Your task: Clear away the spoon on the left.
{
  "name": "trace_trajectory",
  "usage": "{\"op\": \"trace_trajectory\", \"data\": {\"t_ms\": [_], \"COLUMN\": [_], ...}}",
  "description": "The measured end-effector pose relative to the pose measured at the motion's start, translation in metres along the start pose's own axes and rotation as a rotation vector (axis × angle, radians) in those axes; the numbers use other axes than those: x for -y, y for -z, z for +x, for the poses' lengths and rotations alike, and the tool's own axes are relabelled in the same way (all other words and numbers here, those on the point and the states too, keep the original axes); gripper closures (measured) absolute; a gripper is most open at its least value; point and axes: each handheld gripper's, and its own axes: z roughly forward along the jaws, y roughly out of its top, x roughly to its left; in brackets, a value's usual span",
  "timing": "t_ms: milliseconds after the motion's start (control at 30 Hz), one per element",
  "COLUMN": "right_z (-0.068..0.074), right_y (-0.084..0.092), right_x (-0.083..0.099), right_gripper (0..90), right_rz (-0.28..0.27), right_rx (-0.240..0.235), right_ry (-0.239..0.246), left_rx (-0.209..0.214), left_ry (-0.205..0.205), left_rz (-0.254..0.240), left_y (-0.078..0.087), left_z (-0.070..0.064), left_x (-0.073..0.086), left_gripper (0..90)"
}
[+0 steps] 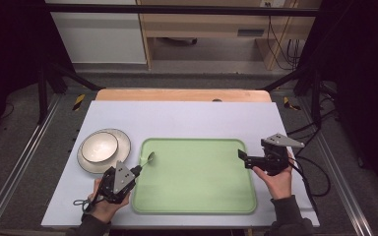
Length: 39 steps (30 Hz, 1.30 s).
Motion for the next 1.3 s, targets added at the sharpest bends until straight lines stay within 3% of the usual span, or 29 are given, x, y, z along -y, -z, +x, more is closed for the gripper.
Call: {"op": "trace_trajectory", "data": {"t_ms": [500, 1300], "right_z": [0.0, 0.0], "right_y": [0.0, 0.0], "right_x": [0.0, 0.0], "right_gripper": [4.9, 4.8], "right_rz": [0.003, 0.008], "right_rx": [-0.002, -0.003], "right_ry": [0.001, 0.005], "left_rx": [-0.011, 0.012], "left_ry": [-0.04, -0.171], "left_rz": [0.01, 0.046], "left_y": [-0.004, -0.006], "left_z": [-0.007, -0.021], "left_x": [0.0, -0.002], "left_gripper": [87.2, 80.4]}}
